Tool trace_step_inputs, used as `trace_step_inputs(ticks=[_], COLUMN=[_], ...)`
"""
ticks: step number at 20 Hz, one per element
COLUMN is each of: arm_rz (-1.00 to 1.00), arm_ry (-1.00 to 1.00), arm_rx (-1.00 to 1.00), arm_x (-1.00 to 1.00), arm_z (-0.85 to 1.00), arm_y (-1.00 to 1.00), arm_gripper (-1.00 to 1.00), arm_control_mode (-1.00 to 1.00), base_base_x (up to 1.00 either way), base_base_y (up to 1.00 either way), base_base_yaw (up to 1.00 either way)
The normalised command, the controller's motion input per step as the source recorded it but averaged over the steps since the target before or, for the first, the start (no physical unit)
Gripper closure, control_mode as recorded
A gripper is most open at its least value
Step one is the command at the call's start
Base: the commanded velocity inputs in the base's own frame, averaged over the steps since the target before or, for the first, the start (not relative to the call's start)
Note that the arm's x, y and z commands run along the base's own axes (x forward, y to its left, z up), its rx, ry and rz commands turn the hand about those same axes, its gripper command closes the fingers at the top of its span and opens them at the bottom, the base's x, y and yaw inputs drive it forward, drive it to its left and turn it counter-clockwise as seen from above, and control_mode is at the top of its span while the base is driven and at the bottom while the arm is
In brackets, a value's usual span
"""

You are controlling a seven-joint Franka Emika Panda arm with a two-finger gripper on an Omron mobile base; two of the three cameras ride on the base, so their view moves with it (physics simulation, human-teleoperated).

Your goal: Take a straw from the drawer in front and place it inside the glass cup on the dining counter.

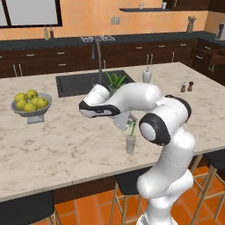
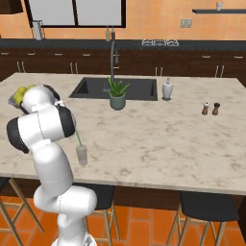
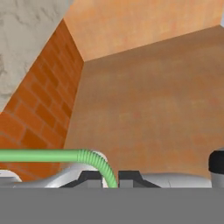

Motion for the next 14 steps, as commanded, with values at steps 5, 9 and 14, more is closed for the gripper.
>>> trace_step_inputs(ticks=[5, 9, 14], arm_rz=[0.00, 0.00, 0.00], arm_ry=[0.00, 0.00, 0.00], arm_rx=[-0.04, -0.03, -0.02], arm_x=[0.13, 0.06, 0.00], arm_z=[-0.34, -0.29, -0.27], arm_y=[0.01, 0.03, 0.05], arm_gripper=[1.00, 1.00, 1.00], arm_control_mode=[-1.00, -1.00, -1.00], base_base_x=[0.00, 0.00, 0.00], base_base_y=[0.00, 0.00, 0.00], base_base_yaw=[0.00, 0.00, 0.00])
